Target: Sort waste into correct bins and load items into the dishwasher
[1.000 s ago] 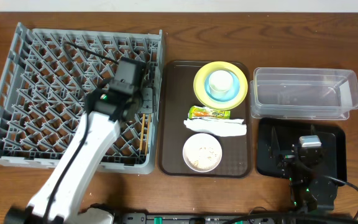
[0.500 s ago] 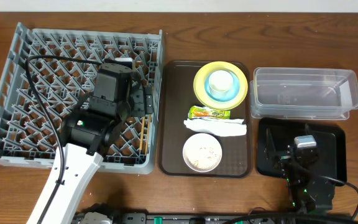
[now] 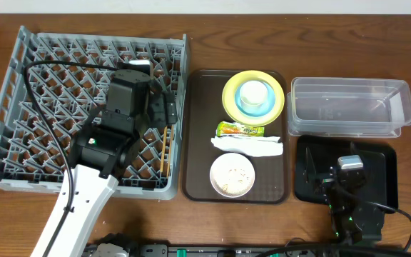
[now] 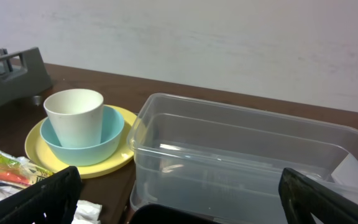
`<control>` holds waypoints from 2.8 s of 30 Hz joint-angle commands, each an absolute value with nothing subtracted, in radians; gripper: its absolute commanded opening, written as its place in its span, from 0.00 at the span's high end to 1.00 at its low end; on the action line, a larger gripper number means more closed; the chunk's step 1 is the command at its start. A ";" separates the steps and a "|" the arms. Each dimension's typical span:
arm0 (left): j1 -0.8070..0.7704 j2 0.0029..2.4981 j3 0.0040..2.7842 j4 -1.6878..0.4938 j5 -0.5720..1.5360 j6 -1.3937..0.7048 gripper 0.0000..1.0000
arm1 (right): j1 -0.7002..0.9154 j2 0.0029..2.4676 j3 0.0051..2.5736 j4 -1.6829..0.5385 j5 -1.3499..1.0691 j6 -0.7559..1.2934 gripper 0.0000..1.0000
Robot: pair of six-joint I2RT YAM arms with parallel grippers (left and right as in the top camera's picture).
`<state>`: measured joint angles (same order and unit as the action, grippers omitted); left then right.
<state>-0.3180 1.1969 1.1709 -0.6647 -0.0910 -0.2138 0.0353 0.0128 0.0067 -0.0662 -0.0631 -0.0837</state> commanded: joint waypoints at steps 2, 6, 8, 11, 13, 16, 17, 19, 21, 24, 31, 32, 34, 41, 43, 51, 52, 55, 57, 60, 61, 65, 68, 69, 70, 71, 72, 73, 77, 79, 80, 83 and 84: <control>-0.319 1.178 1.177 -0.659 -0.177 -0.260 0.07 | 0.043 0.011 0.006 -0.071 -0.057 -0.072 0.01; -0.319 1.174 1.177 -0.648 -0.176 -0.286 0.07 | 0.043 0.011 0.006 -0.071 -0.057 -0.072 0.01; -0.319 1.174 1.177 -0.649 -0.159 -0.314 0.07 | 0.043 0.011 0.006 -0.071 -0.057 -0.072 0.01; -0.319 1.175 1.177 -0.653 -0.083 -0.316 0.07 | 0.043 0.011 0.006 -0.071 -0.057 -0.072 0.01; -0.319 1.174 1.177 -0.653 -0.079 -0.314 0.07 | 0.043 0.011 0.006 -0.071 -0.057 -0.072 0.01; -0.314 1.166 1.177 -0.654 -0.078 -0.317 0.07 | 0.043 0.011 0.006 -0.071 -0.057 -0.072 0.01; -0.303 1.150 1.177 -0.660 -0.078 -0.338 0.07 | 0.043 0.011 0.006 -0.071 -0.057 -0.072 0.01; -0.290 1.133 1.177 -0.663 -0.079 -0.346 0.07 | 0.042 0.011 0.006 -0.065 -0.022 -0.133 0.01; -0.278 1.122 1.177 -0.664 -0.079 -0.346 0.07 | 0.039 0.011 0.006 -0.031 0.117 -0.308 0.01; -0.269 1.116 1.177 -0.667 -0.079 -0.345 0.07 | 0.039 0.011 0.006 -0.051 0.219 -0.390 0.01; -0.269 1.116 1.177 -0.680 -0.105 -0.347 0.07 | 0.039 0.013 0.006 -0.053 0.220 -0.390 0.01; -0.269 1.116 1.177 -0.680 -0.105 -0.348 0.07 | 0.039 0.013 0.006 -0.049 0.217 -0.390 0.01; -0.265 1.116 1.177 -0.682 -0.105 -0.367 0.07 | 0.039 0.013 0.006 0.001 0.164 -0.368 0.01; -0.231 1.116 1.177 -0.703 -0.105 -0.379 0.07 | 0.040 0.013 0.007 0.093 -0.258 -0.215 0.01; -0.225 1.116 1.177 -0.708 -0.105 -0.379 0.07 | 0.039 0.016 0.027 0.087 -0.229 -0.116 0.01; -0.224 1.116 1.177 -0.710 -0.105 -0.379 0.07 | 0.040 0.346 0.430 -0.154 -0.274 -0.053 0.01; -0.224 1.116 1.177 -0.710 -0.105 -0.379 0.07 | 0.040 0.418 0.505 -0.202 -0.293 -0.053 0.01; -0.224 1.116 1.177 -0.710 -0.105 -0.379 0.07 | 0.041 0.690 0.791 -0.431 -0.389 -0.078 0.01; -0.224 1.116 1.177 -0.710 -0.105 -0.379 0.07 | 0.041 0.842 0.956 -0.605 -0.440 -0.116 0.01; -0.224 1.116 1.177 -0.710 -0.105 -0.379 0.07 | 0.049 1.060 1.177 -0.870 -0.511 -0.213 0.01; -0.224 1.116 1.177 -0.710 -0.105 -0.379 0.07 | 0.056 1.114 1.225 -0.932 -0.527 -0.241 0.01; -0.224 1.116 1.177 -0.710 -0.105 -0.379 0.07 | 0.066 1.300 1.346 -1.015 -0.763 -0.277 0.01; -0.224 1.116 1.177 -0.710 -0.105 -0.379 0.07 | 0.086 1.354 1.345 -1.029 -0.857 -0.333 0.07; -0.224 1.116 1.177 -0.710 -0.105 -0.379 0.07 | 0.107 1.370 1.345 -1.050 -0.822 -0.363 0.07; -0.224 1.116 1.177 -0.710 -0.105 -0.379 0.07 | 0.133 1.384 1.344 -1.061 -0.768 -0.363 0.09; -0.224 1.116 1.177 -0.710 -0.105 -0.379 0.07 | 0.166 1.398 1.342 -1.071 -0.703 -0.361 0.09; -0.224 1.116 1.177 -0.710 -0.105 -0.379 0.07 | 0.208 1.412 1.340 -1.081 -0.630 -0.358 0.09; -0.224 1.116 1.177 -0.710 -0.105 -0.379 0.06 | 0.249 1.425 1.339 -1.086 -0.559 -0.349 0.10; -0.224 1.116 1.177 -0.710 -0.105 -0.379 0.07 | 0.424 1.476 1.339 -1.072 -0.245 -0.292 0.01; -0.224 1.116 1.177 -0.710 -0.105 -0.379 0.07 | 0.480 1.494 1.339 -1.047 -0.204 -0.294 0.01; -0.224 1.116 1.177 -0.710 -0.105 -0.379 0.07 | 0.500 1.504 1.339 -1.036 -0.198 -0.294 0.01; -0.224 1.116 1.177 -0.710 -0.105 -0.379 0.06 | 0.535 1.531 1.339 -1.019 -0.195 -0.322 0.04; -0.224 1.116 1.177 -0.710 -0.105 -0.379 0.07 | 0.539 1.542 1.339 -1.013 -0.182 -0.323 0.23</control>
